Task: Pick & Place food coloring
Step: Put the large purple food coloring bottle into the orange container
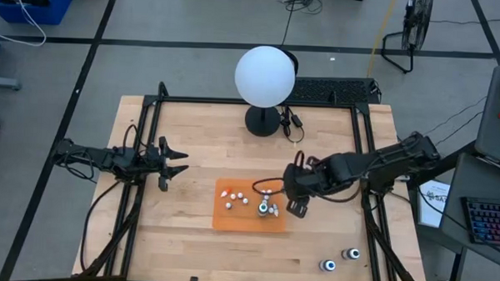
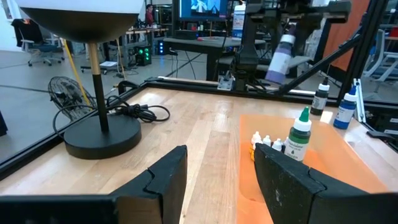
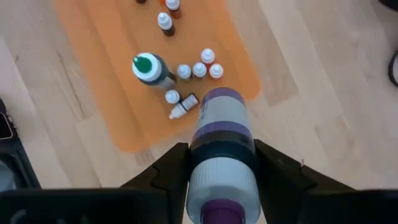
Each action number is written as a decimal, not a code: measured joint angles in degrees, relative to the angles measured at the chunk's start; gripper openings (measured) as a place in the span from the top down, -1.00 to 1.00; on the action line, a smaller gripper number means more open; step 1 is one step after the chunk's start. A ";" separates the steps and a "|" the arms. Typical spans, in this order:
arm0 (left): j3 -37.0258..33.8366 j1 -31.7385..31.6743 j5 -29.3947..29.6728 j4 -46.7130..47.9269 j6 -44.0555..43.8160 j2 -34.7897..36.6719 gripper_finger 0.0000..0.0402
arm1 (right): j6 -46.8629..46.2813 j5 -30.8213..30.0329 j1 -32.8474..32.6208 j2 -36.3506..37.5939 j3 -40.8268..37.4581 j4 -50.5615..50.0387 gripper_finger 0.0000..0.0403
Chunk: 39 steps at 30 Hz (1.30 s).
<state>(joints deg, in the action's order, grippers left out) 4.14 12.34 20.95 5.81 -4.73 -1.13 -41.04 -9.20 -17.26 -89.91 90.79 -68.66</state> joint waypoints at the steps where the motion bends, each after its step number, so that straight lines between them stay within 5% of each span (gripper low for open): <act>1: -0.01 0.01 0.00 0.01 0.00 0.01 0.07 | 1.07 0.15 0.36 -1.05 1.14 -0.44 0.30; 17: 0.00 0.00 0.00 0.01 0.00 0.02 0.07 | 17.12 9.02 6.15 -20.80 10.27 -6.91 0.30; 39: 0.00 0.00 0.00 0.01 0.00 0.02 0.07 | 23.74 9.47 9.38 -23.69 3.41 0.51 0.31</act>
<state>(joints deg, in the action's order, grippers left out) 4.14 12.34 20.95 5.82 -4.73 -1.10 -17.30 0.27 -7.87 -113.60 94.20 -68.15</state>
